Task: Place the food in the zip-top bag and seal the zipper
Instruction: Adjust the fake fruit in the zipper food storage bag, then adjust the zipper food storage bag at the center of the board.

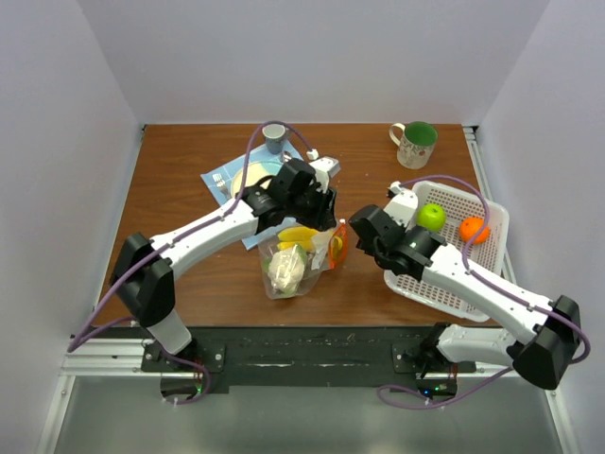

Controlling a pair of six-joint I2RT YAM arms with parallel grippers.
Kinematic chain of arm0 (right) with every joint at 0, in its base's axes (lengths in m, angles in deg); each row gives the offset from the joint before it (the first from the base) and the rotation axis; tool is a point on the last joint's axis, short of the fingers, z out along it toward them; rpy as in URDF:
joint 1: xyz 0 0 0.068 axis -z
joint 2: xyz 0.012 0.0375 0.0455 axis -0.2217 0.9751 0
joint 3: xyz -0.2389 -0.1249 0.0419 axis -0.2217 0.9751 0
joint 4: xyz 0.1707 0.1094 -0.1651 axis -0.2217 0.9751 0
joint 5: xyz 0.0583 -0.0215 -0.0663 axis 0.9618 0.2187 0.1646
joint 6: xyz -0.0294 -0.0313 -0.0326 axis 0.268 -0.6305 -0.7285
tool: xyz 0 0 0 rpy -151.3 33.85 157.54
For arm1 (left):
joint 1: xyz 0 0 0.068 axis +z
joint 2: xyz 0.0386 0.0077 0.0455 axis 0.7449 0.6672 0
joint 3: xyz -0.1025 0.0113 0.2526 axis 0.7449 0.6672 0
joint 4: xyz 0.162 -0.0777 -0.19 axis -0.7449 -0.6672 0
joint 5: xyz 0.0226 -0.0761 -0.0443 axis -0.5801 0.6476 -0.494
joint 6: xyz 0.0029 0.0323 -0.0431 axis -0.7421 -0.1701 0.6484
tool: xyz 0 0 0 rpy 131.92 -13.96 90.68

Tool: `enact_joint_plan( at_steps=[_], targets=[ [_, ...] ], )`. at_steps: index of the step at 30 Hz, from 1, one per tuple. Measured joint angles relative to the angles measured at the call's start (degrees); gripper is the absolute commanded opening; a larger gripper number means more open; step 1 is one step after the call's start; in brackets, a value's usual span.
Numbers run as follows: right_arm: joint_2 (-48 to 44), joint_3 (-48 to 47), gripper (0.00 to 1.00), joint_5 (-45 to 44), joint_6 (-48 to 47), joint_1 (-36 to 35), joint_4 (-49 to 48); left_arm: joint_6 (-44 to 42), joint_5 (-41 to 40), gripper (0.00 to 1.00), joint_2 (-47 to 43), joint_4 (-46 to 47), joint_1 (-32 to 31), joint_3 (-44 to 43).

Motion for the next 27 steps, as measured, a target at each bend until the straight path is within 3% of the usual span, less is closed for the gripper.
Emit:
enact_joint_plan(
  at_steps=[13,27],
  targets=[
    [-3.02,2.51,0.48,1.38,2.23,2.34,2.93,-6.86,-10.14,0.52,5.95,-8.04,-3.3,-6.71],
    [-2.91,3.72,0.48,3.85,3.17,2.38,2.62,-8.44,-12.9,0.55,6.86,-10.97,-4.22,-8.02]
  ],
)
